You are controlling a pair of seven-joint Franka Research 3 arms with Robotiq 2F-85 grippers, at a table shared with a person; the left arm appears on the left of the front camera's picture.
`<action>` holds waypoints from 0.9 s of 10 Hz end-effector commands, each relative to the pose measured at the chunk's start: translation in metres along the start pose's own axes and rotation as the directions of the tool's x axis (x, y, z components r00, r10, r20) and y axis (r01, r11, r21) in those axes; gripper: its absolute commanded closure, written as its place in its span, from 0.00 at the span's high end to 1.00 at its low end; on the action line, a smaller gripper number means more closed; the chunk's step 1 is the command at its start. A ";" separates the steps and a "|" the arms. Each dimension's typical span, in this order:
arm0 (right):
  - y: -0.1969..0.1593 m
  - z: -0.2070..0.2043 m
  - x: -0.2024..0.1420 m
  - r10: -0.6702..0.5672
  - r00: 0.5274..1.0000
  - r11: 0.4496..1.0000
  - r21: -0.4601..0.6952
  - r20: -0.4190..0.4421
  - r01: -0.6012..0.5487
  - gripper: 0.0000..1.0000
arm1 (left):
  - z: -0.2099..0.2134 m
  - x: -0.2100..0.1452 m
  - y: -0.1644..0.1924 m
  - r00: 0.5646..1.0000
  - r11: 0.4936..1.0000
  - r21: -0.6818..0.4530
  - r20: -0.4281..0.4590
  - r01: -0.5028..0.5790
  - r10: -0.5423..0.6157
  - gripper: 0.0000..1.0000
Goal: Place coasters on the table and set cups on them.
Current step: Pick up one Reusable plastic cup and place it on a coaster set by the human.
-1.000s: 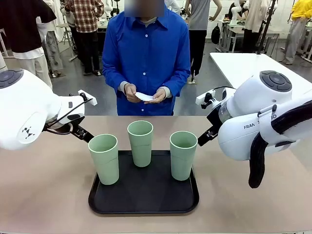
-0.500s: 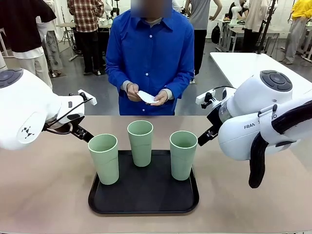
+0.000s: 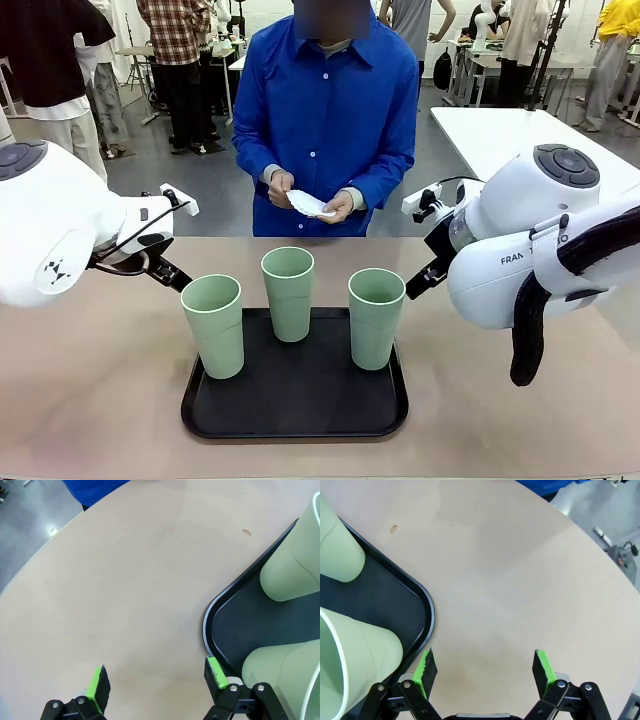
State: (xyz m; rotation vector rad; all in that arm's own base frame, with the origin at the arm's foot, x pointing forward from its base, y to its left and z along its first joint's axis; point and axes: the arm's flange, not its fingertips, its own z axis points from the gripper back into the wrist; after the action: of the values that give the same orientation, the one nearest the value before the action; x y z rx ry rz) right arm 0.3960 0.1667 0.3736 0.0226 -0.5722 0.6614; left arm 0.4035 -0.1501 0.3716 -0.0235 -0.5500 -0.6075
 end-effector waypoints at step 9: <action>0.000 0.000 0.000 0.000 1.000 1.000 0.000 0.000 0.000 1.00 | 0.000 0.000 0.000 1.000 1.000 0.000 0.000 0.000 0.000 1.00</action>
State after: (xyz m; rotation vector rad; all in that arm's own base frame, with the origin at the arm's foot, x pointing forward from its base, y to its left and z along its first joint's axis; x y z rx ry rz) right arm 0.3960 0.1667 0.3736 0.0226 -0.5722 0.6614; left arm 0.4035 -0.1501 0.3716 -0.0235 -0.5500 -0.6075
